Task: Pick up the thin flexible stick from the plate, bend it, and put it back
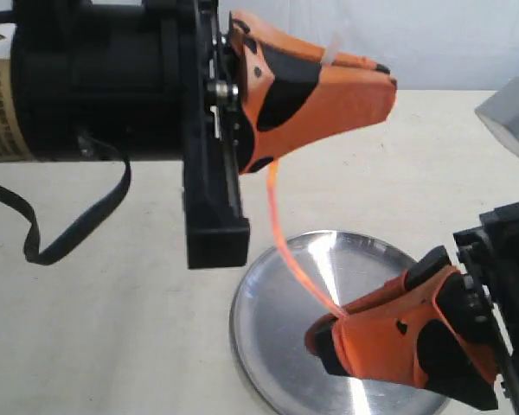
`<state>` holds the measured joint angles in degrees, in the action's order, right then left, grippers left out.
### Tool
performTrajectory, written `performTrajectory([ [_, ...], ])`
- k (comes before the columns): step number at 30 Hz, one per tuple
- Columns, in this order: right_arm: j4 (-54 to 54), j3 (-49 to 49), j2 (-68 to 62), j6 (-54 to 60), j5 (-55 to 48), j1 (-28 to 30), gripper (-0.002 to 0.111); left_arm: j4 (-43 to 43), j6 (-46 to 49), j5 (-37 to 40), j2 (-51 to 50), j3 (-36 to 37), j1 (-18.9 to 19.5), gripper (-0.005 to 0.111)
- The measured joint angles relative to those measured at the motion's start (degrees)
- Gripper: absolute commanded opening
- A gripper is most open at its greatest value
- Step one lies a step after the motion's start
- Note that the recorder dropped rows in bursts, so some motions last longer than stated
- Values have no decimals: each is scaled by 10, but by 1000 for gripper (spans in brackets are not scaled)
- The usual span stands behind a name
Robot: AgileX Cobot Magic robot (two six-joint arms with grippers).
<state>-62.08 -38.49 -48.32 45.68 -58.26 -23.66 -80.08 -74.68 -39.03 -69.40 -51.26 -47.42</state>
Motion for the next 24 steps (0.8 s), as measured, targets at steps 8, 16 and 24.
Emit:
performTrajectory([
  [8,9,-4,56,-15,131,0,-1,-174,-129,-28,-24,31,1,0],
  [16,251,-4,60,-226,51,1,-1,27,4,-90,2,12,0,0],
  [24,233,-4,60,-227,51,1,3,36,38,-24,2,-1,0,0],
])
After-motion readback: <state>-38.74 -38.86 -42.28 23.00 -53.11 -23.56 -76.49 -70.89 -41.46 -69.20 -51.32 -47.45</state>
